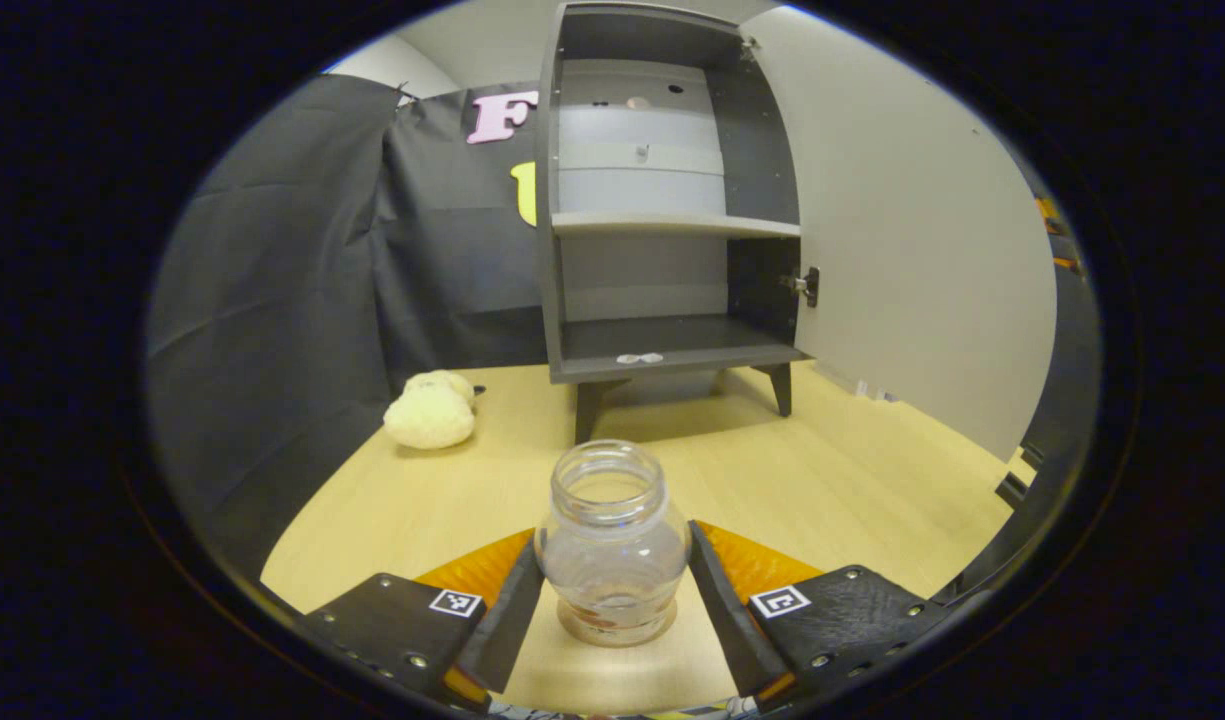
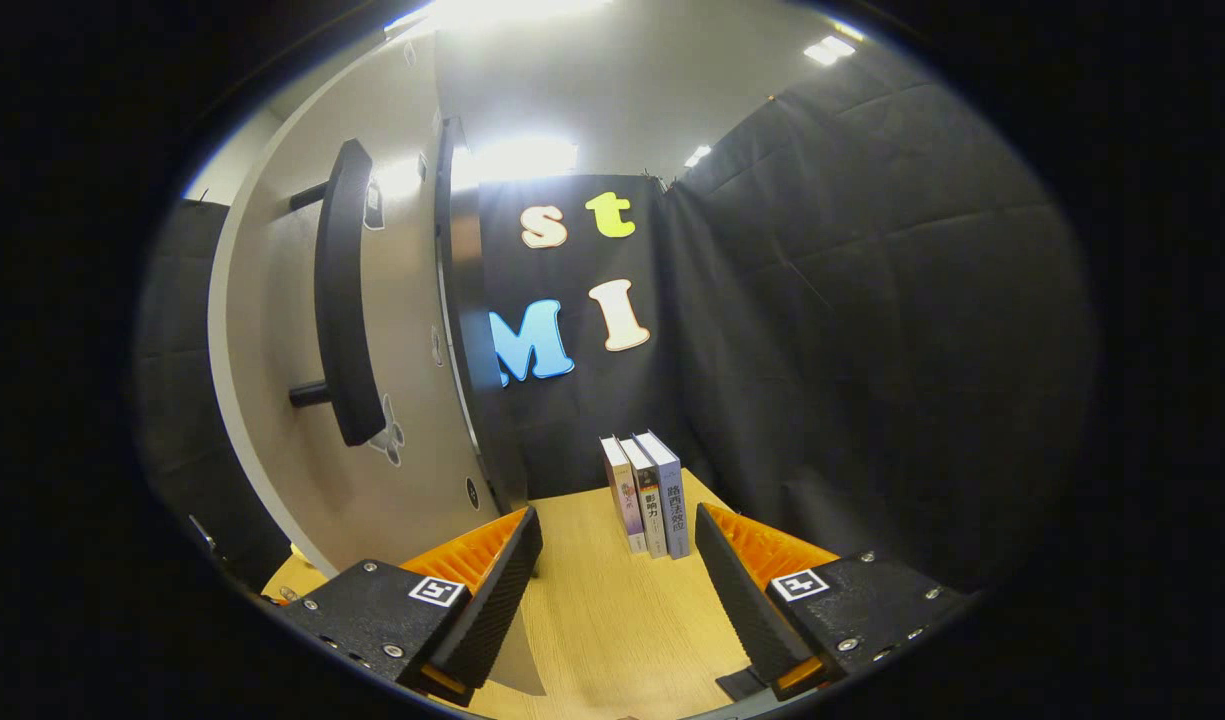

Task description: Open the cabinet door with the right hand, grasp the bottle in the cabinet with the left hand and place it on the coaster, then close the cabinet door with the right hand.

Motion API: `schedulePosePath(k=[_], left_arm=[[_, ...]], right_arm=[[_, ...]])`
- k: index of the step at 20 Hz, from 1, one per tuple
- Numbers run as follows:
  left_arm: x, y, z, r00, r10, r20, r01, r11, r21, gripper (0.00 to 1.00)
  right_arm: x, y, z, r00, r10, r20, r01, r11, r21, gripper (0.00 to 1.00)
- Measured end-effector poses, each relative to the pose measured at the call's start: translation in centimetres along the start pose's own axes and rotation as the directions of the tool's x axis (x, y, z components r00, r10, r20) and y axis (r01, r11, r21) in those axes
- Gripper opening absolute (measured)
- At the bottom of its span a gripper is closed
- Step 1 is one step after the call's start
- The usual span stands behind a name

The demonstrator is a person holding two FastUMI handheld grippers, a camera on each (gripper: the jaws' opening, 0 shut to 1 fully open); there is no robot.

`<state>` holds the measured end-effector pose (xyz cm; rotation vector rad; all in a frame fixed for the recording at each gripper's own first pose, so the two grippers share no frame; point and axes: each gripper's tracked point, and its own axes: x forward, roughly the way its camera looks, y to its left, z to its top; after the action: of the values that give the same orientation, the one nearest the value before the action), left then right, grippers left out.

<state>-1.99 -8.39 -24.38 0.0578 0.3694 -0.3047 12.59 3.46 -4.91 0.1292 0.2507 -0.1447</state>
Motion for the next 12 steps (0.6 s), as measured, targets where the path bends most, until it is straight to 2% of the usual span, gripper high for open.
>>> schedulePosePath(k=[1, 4, 5, 6, 12], left_arm=[[-0.3, -0.1, 1.3, 1.000, -0.006, 0.021, 0.006, 1.000, -0.001, 0.82], [-1.7, 0.1, 5.2, 0.997, -0.005, 0.081, 0.006, 1.000, -0.008, 0.82], [-2.0, 0.0, 6.3, 0.996, -0.007, 0.093, 0.008, 1.000, -0.016, 0.85], [-2.3, 0.2, 7.3, 0.995, -0.001, 0.103, 0.003, 1.000, -0.027, 0.82], [-4.8, 2.2, 11.9, 0.987, 0.048, 0.151, -0.035, 0.995, -0.093, 0.82]], right_arm=[[0.2, -0.1, 0.2, 1.000, 0.000, 0.003, 0.000, 1.000, 0.001, 0.95], [0.6, -0.3, 1.3, 1.000, -0.005, 0.018, 0.005, 1.000, -0.012, 0.95], [0.7, -0.3, 1.7, 1.000, -0.006, 0.026, 0.006, 1.000, -0.019, 0.95], [0.9, -0.3, 2.2, 0.999, -0.007, 0.034, 0.008, 1.000, -0.029, 0.95], [0.3, 0.2, 7.1, 0.993, -0.033, 0.114, 0.052, 0.986, -0.162, 0.95]])
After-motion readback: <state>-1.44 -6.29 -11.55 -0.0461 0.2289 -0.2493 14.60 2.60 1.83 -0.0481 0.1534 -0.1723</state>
